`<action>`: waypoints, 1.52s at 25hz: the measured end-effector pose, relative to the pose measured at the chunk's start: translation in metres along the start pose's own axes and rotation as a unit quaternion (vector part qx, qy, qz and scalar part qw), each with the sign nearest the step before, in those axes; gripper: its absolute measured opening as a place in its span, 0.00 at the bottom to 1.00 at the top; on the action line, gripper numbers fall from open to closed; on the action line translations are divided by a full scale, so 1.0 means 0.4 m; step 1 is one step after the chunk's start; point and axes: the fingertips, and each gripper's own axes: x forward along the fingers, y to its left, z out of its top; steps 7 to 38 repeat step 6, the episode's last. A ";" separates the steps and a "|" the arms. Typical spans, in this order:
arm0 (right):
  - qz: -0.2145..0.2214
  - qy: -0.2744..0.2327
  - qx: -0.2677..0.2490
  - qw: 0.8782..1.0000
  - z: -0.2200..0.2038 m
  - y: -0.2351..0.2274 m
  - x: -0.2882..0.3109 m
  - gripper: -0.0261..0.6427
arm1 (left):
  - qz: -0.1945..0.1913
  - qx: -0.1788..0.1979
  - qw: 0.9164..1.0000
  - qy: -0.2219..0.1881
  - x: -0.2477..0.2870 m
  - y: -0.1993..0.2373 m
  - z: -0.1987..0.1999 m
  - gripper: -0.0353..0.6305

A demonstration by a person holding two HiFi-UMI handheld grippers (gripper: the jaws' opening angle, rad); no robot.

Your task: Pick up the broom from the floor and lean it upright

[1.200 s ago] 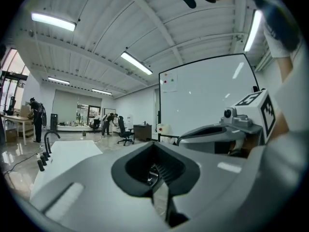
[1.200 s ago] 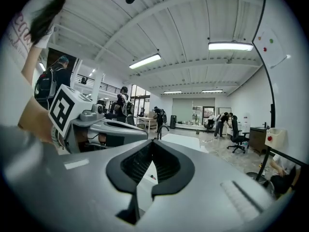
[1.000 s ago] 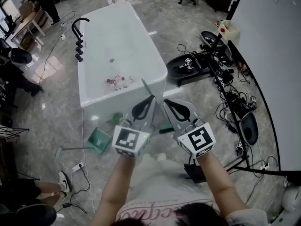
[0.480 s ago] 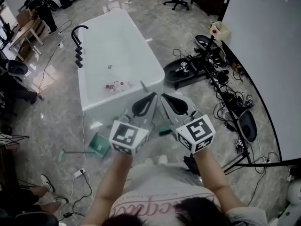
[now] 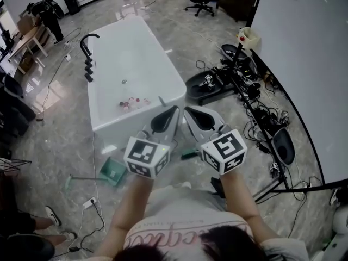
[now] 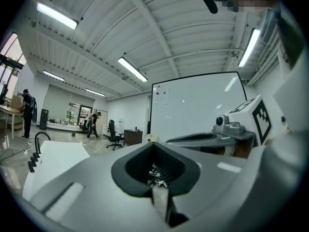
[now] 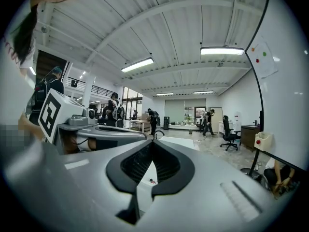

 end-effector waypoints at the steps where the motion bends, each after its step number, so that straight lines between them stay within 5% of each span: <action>1: -0.001 -0.003 0.002 1.000 0.004 0.000 -0.002 0.04 | 0.001 0.003 1.000 0.000 0.000 0.000 0.003 0.05; 38: -0.002 -0.021 0.007 1.000 0.038 0.004 0.019 0.04 | 0.011 0.001 1.000 -0.009 -0.001 0.031 0.022 0.05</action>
